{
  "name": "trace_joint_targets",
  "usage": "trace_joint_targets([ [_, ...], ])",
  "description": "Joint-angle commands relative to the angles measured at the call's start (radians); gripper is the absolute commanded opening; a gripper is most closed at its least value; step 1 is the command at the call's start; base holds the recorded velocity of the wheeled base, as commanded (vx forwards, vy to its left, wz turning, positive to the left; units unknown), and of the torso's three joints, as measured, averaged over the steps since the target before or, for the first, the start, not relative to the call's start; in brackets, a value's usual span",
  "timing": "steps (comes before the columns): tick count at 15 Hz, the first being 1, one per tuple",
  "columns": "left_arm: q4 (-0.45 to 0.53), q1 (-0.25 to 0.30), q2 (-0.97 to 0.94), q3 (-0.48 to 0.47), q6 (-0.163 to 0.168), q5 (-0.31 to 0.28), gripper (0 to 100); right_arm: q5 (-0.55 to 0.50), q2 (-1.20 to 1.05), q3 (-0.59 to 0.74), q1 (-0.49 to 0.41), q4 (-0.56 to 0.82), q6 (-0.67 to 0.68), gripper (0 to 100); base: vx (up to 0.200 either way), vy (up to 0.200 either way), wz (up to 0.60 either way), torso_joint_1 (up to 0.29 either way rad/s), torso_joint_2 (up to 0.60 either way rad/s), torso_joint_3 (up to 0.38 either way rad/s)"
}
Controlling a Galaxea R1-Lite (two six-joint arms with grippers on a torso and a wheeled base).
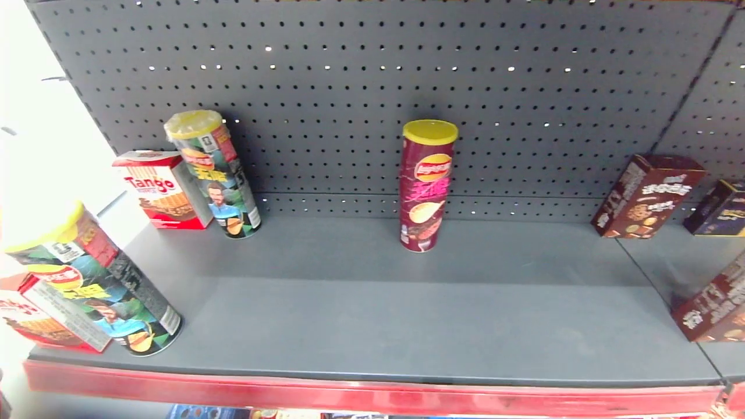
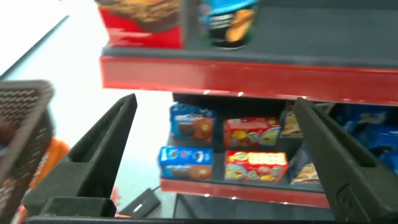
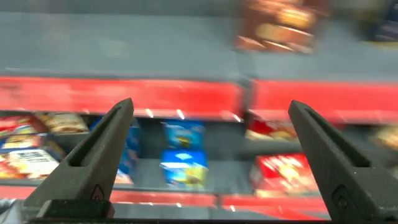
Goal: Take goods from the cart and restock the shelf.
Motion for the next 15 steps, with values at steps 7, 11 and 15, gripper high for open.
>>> trace_joint_targets([
  [7,-0.002,0.000,0.000,0.000,0.000,0.000,100,0.000,0.000,0.000,0.000,-0.001,0.001,100,0.000,0.000,0.60,0.005,0.00,0.003],
  [11,-0.002,0.000,0.000,0.000,0.000,0.000,100,-0.003,0.000,0.000,0.000,-0.002,0.004,100,0.000,0.000,0.30,0.002,0.00,0.002],
  [15,-0.002,0.000,0.001,0.000,0.000,0.000,100,-0.003,0.000,0.000,0.000,-0.002,0.004,100,0.000,0.000,0.00,0.000,0.00,0.000],
])
